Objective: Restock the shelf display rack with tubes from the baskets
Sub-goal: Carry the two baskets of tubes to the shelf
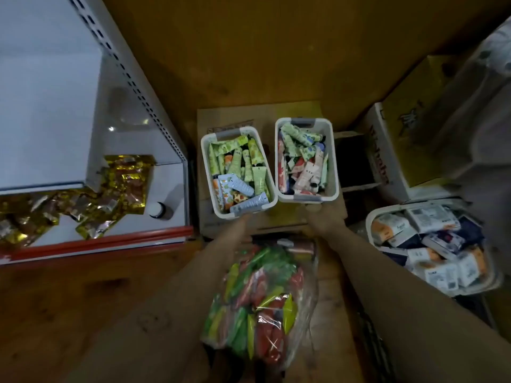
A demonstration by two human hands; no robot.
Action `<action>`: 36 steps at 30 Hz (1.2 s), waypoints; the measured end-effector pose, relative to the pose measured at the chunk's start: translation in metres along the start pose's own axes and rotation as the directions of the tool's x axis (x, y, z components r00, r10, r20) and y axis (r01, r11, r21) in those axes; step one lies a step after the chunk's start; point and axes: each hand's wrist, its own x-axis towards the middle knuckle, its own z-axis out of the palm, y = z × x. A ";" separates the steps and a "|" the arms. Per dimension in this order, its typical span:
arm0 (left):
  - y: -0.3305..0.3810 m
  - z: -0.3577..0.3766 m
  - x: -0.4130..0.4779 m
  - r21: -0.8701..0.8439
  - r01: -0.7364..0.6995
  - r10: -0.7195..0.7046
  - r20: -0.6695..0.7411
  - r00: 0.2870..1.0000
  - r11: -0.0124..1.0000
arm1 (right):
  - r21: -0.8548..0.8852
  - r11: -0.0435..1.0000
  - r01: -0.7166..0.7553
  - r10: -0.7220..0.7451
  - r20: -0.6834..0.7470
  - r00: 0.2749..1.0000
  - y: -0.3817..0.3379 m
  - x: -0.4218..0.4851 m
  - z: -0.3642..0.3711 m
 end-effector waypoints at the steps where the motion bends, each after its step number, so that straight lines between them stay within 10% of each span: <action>1: -0.001 0.002 0.010 -0.144 0.048 -0.042 0.048 0.998 0.988 | 0.071 0.997 -0.003 0.004 -0.010 1.000 -0.003 0.008 0.007; 4: -0.006 0.005 0.040 -0.453 0.139 -0.054 0.195 0.979 0.881 | 0.418 0.890 -0.183 0.197 0.010 0.980 -0.009 0.026 0.017; 13: -0.002 0.010 0.082 -0.774 0.181 0.039 0.256 0.966 0.607 | 0.673 0.695 -0.253 0.229 0.125 0.965 0.001 0.060 0.038; 36: 0.003 0.016 0.114 -0.854 0.057 0.101 0.128 0.987 0.518 | 0.903 0.321 -0.285 0.130 0.256 0.958 0.007 0.093 0.046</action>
